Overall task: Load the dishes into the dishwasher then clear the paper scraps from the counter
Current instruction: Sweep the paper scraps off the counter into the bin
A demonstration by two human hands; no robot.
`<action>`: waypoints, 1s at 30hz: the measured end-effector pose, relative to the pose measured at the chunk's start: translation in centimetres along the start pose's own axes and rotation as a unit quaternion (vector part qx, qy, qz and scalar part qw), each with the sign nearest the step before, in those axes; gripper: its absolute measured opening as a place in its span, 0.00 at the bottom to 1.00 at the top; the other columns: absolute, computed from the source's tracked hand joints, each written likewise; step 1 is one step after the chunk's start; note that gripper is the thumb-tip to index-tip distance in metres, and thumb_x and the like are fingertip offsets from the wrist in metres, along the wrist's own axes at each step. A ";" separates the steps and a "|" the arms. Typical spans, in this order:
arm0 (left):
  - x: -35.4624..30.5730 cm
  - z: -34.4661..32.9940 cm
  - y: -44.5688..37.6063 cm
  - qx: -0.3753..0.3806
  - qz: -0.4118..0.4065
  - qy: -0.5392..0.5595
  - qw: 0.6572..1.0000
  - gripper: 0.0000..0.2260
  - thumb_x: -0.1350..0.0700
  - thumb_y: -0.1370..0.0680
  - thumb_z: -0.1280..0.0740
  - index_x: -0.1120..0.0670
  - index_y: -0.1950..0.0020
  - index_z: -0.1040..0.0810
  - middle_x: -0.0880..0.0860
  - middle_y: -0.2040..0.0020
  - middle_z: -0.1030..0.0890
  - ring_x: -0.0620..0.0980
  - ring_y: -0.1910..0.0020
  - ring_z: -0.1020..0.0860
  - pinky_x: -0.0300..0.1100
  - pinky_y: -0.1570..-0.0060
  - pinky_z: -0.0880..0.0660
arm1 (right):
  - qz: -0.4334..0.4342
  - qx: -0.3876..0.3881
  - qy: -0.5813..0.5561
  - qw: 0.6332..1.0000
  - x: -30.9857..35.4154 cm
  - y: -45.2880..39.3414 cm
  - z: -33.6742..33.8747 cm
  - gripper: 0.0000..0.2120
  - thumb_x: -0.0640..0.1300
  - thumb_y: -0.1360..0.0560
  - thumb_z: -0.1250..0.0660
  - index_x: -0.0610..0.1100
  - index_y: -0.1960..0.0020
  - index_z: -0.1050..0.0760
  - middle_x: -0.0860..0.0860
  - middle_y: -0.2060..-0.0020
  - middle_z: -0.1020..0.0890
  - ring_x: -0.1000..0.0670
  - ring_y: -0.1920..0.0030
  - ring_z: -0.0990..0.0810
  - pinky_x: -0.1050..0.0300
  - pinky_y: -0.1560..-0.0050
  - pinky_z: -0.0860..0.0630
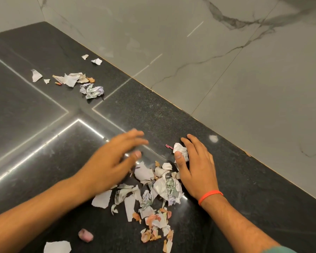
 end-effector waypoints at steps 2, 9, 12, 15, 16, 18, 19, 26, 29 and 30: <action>2.1 1.7 -1.6 -0.042 0.053 -0.044 0.997 0.23 0.40 0.18 0.45 0.43 0.24 0.31 0.42 0.21 0.36 0.40 0.20 0.43 0.46 0.23 0.41 | -0.002 -0.001 -0.003 1.000 -0.1 0.0 0.0 0.31 0.67 0.18 0.54 0.51 0.24 0.32 0.55 0.23 0.35 0.53 0.23 0.38 0.51 0.26 0.40; 0.9 -3.9 -6.2 0.077 0.022 -0.265 0.961 0.34 0.34 0.21 0.60 0.45 0.17 0.46 0.48 0.16 0.47 0.50 0.17 0.55 0.57 0.20 0.57 | 0.014 0.007 0.003 1.000 0.0 0.2 -0.1 0.29 0.68 0.18 0.57 0.59 0.26 0.30 0.55 0.22 0.37 0.52 0.22 0.40 0.46 0.27 0.41; -1.8 -7.0 -5.4 0.112 -0.037 -0.277 0.954 0.29 0.37 0.16 0.56 0.46 0.16 0.49 0.47 0.16 0.49 0.49 0.17 0.57 0.57 0.20 0.60 | 0.023 0.007 0.002 1.000 0.2 0.1 0.0 0.27 0.65 0.18 0.56 0.59 0.26 0.31 0.55 0.23 0.36 0.52 0.22 0.41 0.46 0.28 0.41; -3.9 -8.7 -2.9 0.167 -0.069 -0.212 0.960 0.26 0.41 0.14 0.53 0.46 0.17 0.46 0.46 0.16 0.48 0.47 0.17 0.58 0.57 0.20 0.62 | 0.007 -0.007 -0.032 0.999 0.1 0.1 0.3 0.28 0.63 0.18 0.56 0.55 0.25 0.31 0.56 0.23 0.34 0.53 0.23 0.39 0.48 0.27 0.40; -4.5 -9.0 -1.8 0.189 -0.077 -0.185 0.961 0.25 0.41 0.14 0.53 0.45 0.17 0.45 0.44 0.16 0.47 0.46 0.18 0.59 0.56 0.20 0.62 | 0.002 -0.012 -0.043 0.999 0.0 0.0 0.3 0.28 0.62 0.18 0.56 0.54 0.25 0.31 0.57 0.24 0.34 0.54 0.23 0.38 0.49 0.27 0.40; -5.4 -8.5 0.4 0.212 -0.064 -0.122 0.967 0.24 0.41 0.14 0.53 0.43 0.17 0.44 0.41 0.17 0.47 0.40 0.19 0.59 0.52 0.20 0.62 | -0.004 -0.015 -0.051 0.999 -0.1 0.0 0.3 0.28 0.62 0.18 0.56 0.52 0.27 0.29 0.58 0.24 0.33 0.54 0.23 0.38 0.49 0.27 0.40; -5.6 -7.8 1.6 0.212 -0.044 -0.086 0.973 0.24 0.41 0.14 0.53 0.41 0.18 0.45 0.39 0.17 0.48 0.36 0.20 0.59 0.48 0.20 0.62 | -0.003 -0.016 -0.049 0.999 -0.1 0.0 0.3 0.28 0.62 0.18 0.55 0.52 0.28 0.28 0.58 0.24 0.33 0.54 0.24 0.37 0.49 0.27 0.39; -1.7 1.9 11.8 -0.077 0.084 -0.092 0.989 0.21 0.36 0.17 0.49 0.37 0.25 0.31 0.35 0.22 0.35 0.41 0.19 0.42 0.58 0.21 0.44 | 0.002 -0.015 -0.034 0.999 0.0 -0.1 0.4 0.28 0.62 0.18 0.55 0.52 0.28 0.28 0.56 0.25 0.33 0.53 0.24 0.37 0.52 0.28 0.41; 1.7 3.4 17.4 -0.134 0.203 -0.127 0.962 0.26 0.31 0.21 0.49 0.36 0.25 0.32 0.42 0.21 0.34 0.48 0.19 0.42 0.69 0.26 0.41 | 0.005 -0.015 -0.037 0.999 -0.1 -0.1 0.3 0.29 0.62 0.18 0.55 0.52 0.28 0.28 0.56 0.24 0.33 0.53 0.23 0.37 0.52 0.28 0.41; 2.5 3.2 18.8 -0.136 0.243 -0.143 0.950 0.29 0.29 0.22 0.48 0.39 0.24 0.31 0.47 0.21 0.34 0.51 0.19 0.41 0.70 0.27 0.40 | 0.006 -0.015 -0.038 0.999 -0.1 -0.1 0.3 0.29 0.63 0.18 0.55 0.51 0.28 0.28 0.56 0.24 0.33 0.52 0.23 0.37 0.51 0.28 0.40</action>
Point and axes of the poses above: each hand's wrist, its own y-axis away from the middle knuckle, its own z-axis out of the back of the hand, x = y × z, the point moved 7 cm from there along -y, towards the middle knuckle
